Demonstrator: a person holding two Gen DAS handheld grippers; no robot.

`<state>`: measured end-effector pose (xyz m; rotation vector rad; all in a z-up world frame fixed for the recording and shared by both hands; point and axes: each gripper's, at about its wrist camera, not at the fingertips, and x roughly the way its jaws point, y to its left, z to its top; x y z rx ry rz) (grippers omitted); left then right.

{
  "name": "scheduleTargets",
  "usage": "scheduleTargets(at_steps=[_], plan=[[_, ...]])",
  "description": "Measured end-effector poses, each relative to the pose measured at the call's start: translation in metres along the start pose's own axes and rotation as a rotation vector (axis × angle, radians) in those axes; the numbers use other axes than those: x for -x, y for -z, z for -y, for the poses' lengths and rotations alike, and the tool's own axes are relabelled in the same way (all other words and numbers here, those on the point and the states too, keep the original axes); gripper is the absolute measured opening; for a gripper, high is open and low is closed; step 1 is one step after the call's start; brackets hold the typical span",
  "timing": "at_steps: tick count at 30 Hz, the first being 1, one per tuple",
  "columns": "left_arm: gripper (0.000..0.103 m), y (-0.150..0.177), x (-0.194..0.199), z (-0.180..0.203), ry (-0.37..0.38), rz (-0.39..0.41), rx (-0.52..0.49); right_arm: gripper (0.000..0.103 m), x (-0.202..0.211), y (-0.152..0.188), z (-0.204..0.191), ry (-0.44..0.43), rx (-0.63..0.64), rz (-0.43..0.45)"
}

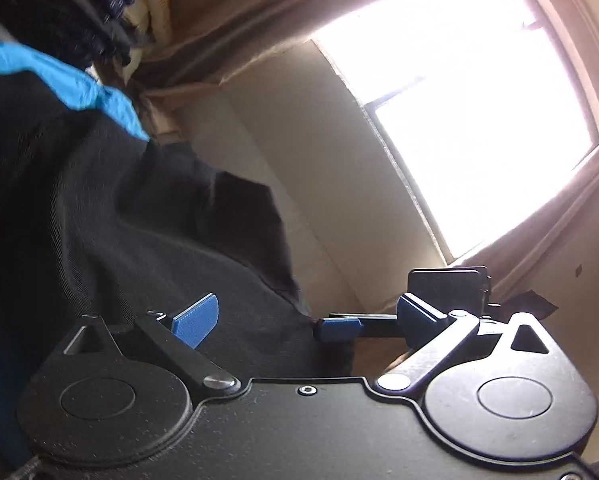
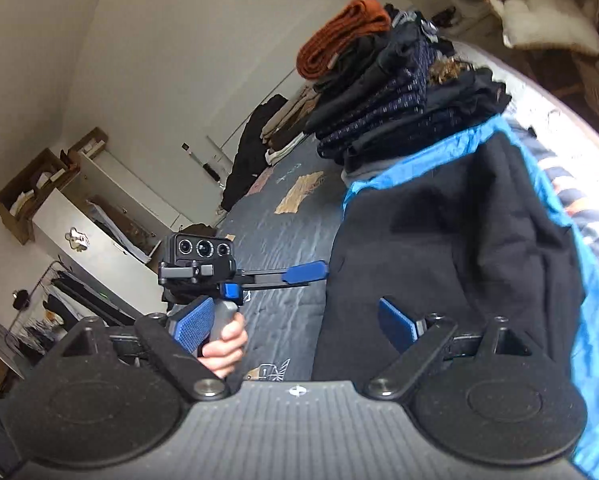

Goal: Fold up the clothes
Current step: 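Carry the jacket bundle with both grippers onto the blue garment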

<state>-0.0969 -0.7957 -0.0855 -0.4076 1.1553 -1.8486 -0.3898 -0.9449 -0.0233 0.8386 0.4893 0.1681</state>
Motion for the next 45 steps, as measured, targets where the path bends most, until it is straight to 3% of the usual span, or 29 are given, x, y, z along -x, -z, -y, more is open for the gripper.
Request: scheduleTargets(at_steps=[4, 6, 7, 9, 10, 13, 15, 18, 22, 26, 29, 31, 35, 39, 45], plan=[[0.091, -0.021, 0.002, -0.050, -0.102, 0.129, 0.081, 0.085, -0.024, 0.011, 0.034, 0.018, -0.049, 0.001], [0.081, -0.037, 0.015, -0.071, -0.158, 0.202, 0.128, 0.081, -0.023, 0.018, 0.050, 0.014, -0.061, 0.018], [0.075, -0.044, 0.015, -0.082, -0.149, 0.191, 0.176, 0.076, -0.020, 0.022, 0.056, 0.007, -0.062, 0.028], [0.068, -0.051, 0.008, -0.082, -0.183, 0.151, 0.145, 0.071, -0.013, 0.024, 0.058, 0.007, -0.045, 0.039], [0.069, -0.047, 0.010, -0.074, -0.176, 0.148, 0.133, 0.070, -0.010, 0.025, 0.059, 0.008, -0.042, 0.047], [0.093, -0.035, 0.016, -0.051, -0.157, 0.139, 0.095, 0.075, -0.002, 0.017, 0.046, 0.012, -0.064, 0.060], [0.096, -0.027, 0.020, -0.035, -0.144, 0.133, 0.071, 0.078, 0.000, 0.005, 0.046, 0.029, -0.069, 0.090], [0.099, 0.000, 0.035, -0.007, -0.110, 0.151, 0.036, 0.086, -0.008, -0.016, 0.072, 0.056, -0.159, 0.152], [0.101, 0.057, 0.072, 0.025, -0.091, 0.148, -0.018, 0.088, -0.019, -0.043, 0.107, 0.092, -0.279, 0.234], [0.102, 0.111, 0.103, 0.044, -0.080, 0.149, -0.009, 0.088, -0.030, -0.070, 0.141, 0.128, -0.399, 0.315], [0.102, 0.137, 0.119, 0.053, -0.099, 0.135, -0.015, 0.087, -0.039, -0.090, 0.167, 0.154, -0.489, 0.377], [0.102, 0.141, 0.121, 0.054, -0.142, 0.130, -0.036, 0.086, -0.039, -0.081, 0.187, 0.158, -0.549, 0.407], [0.102, 0.145, 0.127, 0.058, -0.197, 0.144, -0.052, 0.086, -0.032, -0.082, 0.172, 0.157, -0.476, 0.410], [0.102, 0.146, 0.127, 0.064, -0.219, 0.166, -0.065, 0.089, -0.003, -0.088, 0.114, 0.116, -0.296, 0.448], [0.102, 0.162, 0.127, 0.077, -0.243, 0.172, -0.084, 0.089, -0.003, -0.052, 0.046, 0.072, -0.124, 0.350]])
